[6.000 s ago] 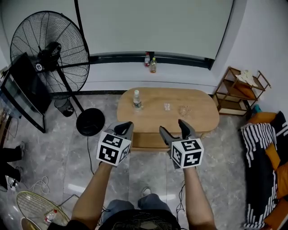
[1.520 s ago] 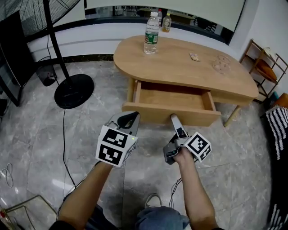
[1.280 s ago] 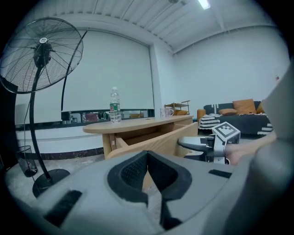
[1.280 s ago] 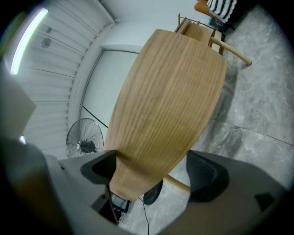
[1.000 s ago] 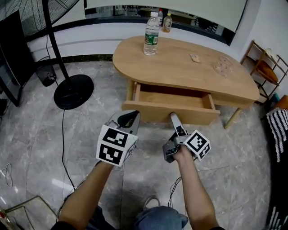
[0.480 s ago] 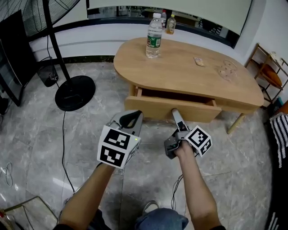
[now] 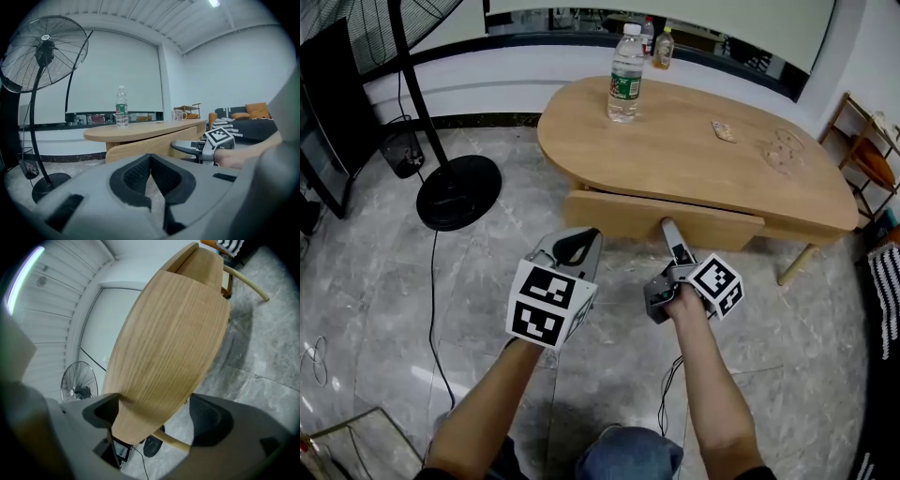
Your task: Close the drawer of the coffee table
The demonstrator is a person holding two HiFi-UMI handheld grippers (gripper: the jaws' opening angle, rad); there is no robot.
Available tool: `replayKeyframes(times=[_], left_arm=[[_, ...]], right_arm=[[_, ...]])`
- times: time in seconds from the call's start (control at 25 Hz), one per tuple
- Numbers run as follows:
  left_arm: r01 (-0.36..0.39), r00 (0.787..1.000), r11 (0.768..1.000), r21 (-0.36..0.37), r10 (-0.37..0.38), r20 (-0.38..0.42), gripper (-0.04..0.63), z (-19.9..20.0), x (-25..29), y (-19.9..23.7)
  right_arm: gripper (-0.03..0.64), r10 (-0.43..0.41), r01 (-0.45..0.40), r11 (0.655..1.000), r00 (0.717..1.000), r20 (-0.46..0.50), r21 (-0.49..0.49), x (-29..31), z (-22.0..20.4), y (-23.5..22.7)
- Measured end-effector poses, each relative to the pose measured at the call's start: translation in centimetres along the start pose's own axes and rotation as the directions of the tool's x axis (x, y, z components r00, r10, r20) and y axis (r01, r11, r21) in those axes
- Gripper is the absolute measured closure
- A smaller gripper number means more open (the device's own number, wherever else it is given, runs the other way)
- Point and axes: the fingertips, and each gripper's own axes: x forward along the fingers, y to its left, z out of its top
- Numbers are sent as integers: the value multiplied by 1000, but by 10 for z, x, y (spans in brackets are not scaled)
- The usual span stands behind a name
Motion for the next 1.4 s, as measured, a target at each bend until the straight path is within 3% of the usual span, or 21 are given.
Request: replayKeyframes(times=[0.92,1.08,1.4], left_arm=[[-25,999,1000,14,26,-36,594,1,32,16],[-21,999,1000,13,22,-39,593,2,28,14],[25,998,1000,-7,-25,-53,594,41,-6,5]], right_arm=[[146,20,-20,1000,1000,-13,-7,44,18,-8],[183,-5,4,999,1000,-22,-43,35,17,-8],[213,-45,32,990,994,-95,-140,-4,24,43]])
